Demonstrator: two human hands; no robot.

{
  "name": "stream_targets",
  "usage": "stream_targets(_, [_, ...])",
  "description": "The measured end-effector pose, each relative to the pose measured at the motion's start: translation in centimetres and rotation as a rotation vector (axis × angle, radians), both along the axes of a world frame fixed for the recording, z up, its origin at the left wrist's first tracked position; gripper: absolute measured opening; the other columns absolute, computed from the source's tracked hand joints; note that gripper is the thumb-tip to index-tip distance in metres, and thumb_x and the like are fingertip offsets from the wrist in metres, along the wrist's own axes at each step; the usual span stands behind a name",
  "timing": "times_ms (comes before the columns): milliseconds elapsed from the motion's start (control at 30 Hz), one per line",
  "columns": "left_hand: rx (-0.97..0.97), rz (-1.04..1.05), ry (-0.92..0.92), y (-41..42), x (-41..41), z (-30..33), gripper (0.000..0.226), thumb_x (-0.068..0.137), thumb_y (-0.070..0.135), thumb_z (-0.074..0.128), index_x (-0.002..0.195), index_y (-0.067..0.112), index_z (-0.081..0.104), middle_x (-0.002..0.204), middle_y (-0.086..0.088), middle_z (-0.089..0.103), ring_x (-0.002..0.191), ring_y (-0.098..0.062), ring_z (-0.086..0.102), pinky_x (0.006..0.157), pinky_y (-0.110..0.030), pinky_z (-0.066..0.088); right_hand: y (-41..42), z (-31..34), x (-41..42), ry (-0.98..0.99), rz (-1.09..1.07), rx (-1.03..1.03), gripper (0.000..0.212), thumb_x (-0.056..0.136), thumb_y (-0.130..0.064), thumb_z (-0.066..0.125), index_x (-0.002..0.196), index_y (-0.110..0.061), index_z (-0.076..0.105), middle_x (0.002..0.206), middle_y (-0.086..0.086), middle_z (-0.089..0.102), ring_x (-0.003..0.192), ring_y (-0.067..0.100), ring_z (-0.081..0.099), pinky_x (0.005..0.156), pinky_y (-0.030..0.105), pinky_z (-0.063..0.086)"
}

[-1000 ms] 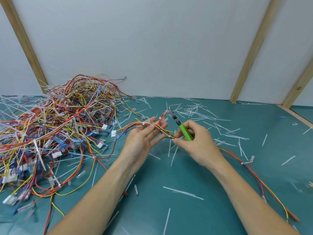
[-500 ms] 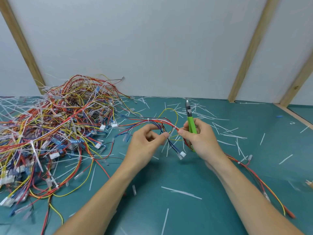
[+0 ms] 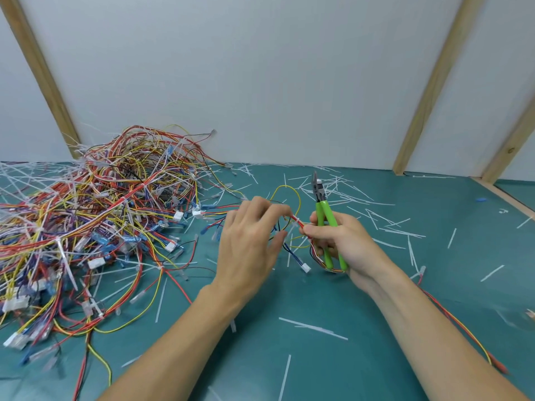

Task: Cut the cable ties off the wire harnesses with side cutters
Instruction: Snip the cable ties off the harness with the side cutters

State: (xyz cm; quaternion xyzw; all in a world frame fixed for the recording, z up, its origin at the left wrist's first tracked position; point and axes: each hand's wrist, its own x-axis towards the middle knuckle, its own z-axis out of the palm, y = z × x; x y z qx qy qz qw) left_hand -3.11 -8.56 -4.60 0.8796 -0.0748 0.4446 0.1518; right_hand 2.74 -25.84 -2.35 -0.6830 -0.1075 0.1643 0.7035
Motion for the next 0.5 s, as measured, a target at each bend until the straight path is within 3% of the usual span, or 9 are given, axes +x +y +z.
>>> stream_targets(67, [0.018, -0.024, 0.000, 0.12, 0.18, -0.12, 0.036, 0.080, 0.022, 0.081, 0.113, 0.029, 0.067, 0.105, 0.005, 0.057, 0.095, -0.018, 0.053, 0.078, -0.033, 0.038, 0.00, 0.00, -0.03, 0.002, 0.035, -0.008, 0.017, 0.086, -0.006, 0.076, 0.090, -0.017, 0.063, 0.078, 0.005, 0.059, 0.062, 0.017, 0.048, 0.052, 0.023, 0.045])
stream_targets(233, [-0.065, -0.077, -0.008, 0.80, 0.27, 0.07, 0.011, 0.087, 0.040, 0.071, 0.094, 0.033, 0.076, 0.108, 0.010, 0.063, 0.097, -0.015, 0.053, 0.080, -0.033, 0.036, 0.11, -0.16, -0.30, -0.038, 0.056, -0.064, 0.018, 0.086, -0.007, 0.077, 0.088, -0.018, 0.063, 0.073, -0.002, 0.060, 0.063, 0.015, 0.051, 0.058, 0.025, 0.045])
stream_targets(367, [-0.163, -0.085, 0.077, 0.74, 0.33, -0.02, 0.017, 0.091, 0.045, 0.065, 0.087, 0.031, 0.074, 0.099, 0.015, 0.064, 0.096, -0.015, 0.051, 0.079, -0.028, 0.029, 0.37, -0.25, -0.57, -0.140, 0.044, -0.139, 0.018, 0.086, -0.009, 0.080, 0.088, -0.016, 0.063, 0.075, -0.006, 0.064, 0.062, 0.008, 0.058, 0.060, 0.019, 0.046])
stream_targets(500, [-0.189, -0.078, 0.155, 0.95, 0.51, -0.35, 0.020, 0.092, 0.049, 0.060, 0.090, 0.033, 0.073, 0.097, 0.017, 0.063, 0.100, -0.013, 0.051, 0.087, -0.030, 0.029, 0.58, -0.49, -0.72, -0.220, 0.041, -0.178, 0.019, 0.086, -0.006, 0.079, 0.088, -0.014, 0.062, 0.071, -0.010, 0.066, 0.059, 0.002, 0.061, 0.061, 0.015, 0.045])
